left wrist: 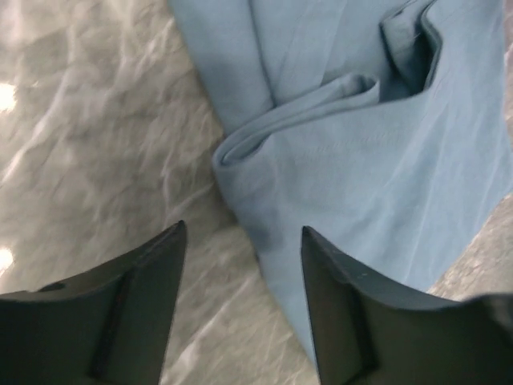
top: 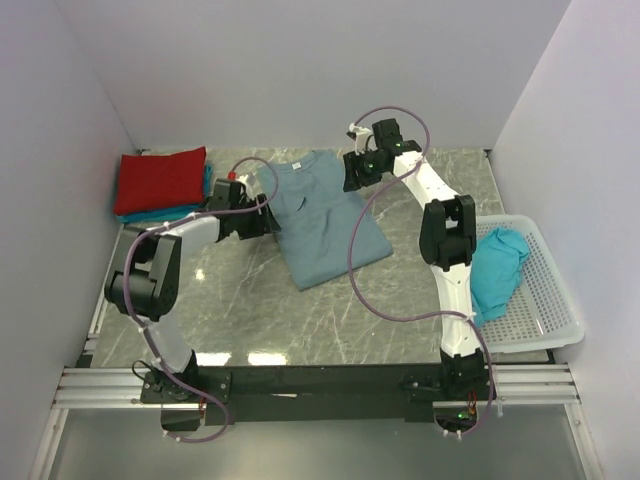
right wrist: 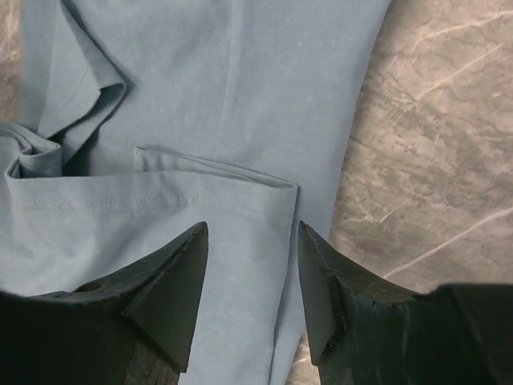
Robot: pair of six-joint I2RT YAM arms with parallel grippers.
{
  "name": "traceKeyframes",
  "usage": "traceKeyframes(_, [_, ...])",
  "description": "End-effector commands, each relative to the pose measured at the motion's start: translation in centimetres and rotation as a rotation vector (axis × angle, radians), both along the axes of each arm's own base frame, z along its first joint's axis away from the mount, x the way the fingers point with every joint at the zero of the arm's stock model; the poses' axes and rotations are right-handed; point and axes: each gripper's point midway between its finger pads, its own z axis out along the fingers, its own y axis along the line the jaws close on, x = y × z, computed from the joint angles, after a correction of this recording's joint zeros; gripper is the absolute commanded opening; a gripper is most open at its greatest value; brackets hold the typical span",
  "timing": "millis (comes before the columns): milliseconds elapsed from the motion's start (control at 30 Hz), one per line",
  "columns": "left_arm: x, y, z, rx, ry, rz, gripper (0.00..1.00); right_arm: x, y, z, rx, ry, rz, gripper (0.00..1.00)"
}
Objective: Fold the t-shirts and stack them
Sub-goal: Fold the tshirt
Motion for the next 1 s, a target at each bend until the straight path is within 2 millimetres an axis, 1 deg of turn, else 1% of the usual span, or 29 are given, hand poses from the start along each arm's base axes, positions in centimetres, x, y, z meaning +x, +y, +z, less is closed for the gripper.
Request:
traceKeyframes(0, [2.3, -1.6, 2.3, -0.069, -0.069, -0.035, 0.62, 0.4, -0.2, 0.4, -0.005, 0.005, -0.024, 0.55])
traceKeyframes(33, [2.3, -1.6, 1.5, -0.068, -0.05, -0.038, 0.61, 0.4, -0.1, 0.4, -0.006, 0.007, -0.025, 0.55])
traceKeyframes(100, [2.6, -2.0, 1.2, -0.08, -0.041, -0.048, 0.57, 0.3, -0.2, 0.4, -0.007, 0.009, -0.029, 0.54])
traceKeyframes(133, [2.6, -2.0, 0.7, -0.079, -0.028, -0.047, 0.56, 0.2, -0.2, 0.3, -0.005, 0.015, -0.028, 0.54])
traceKeyframes(267, [3.1, -2.3, 0.1, -0.084, -0.017, -0.052, 0.49, 0.2, -0.3, 0.0, -0.007, 0.03, -0.035, 0.53])
traceKeyframes(300, [3.1, -2.3, 0.0, -0.084, -0.013, -0.055, 0.48, 0.4, -0.2, 0.1, -0.007, 0.027, -0.039, 0.53])
traceKeyframes(367, [3.2, -2.4, -0.4, -0.085, -0.006, -0.057, 0.44, 0.4, -0.3, -0.3, -0.015, 0.037, -0.048, 0.52])
traceKeyframes(467, [3.3, -2.7, -0.5, -0.099, 0.001, -0.065, 0.4, 0.5, -0.8, -0.7, -0.033, 0.05, -0.075, 0.51])
traceKeyframes(600, [3.3, -2.8, -0.3, -0.106, -0.004, -0.073, 0.35, 0.6, -0.9, -1.0, -0.047, 0.068, -0.088, 0.51])
traceKeyframes(667, [3.4, -2.9, -0.1, -0.107, -0.008, -0.077, 0.33, 0.3, -0.8, -1.7, -0.052, 0.097, -0.084, 0.51])
traceKeyframes(733, [3.5, -3.0, 0.1, -0.11, -0.012, -0.08, 0.31, 0.2, -0.7, -1.8, -0.047, 0.105, -0.077, 0.5])
traceKeyframes(967, [3.6, -3.2, 0.8, -0.126, -0.02, -0.085, 0.3, -0.7, -0.1, -2.3, -0.02, 0.145, -0.048, 0.43])
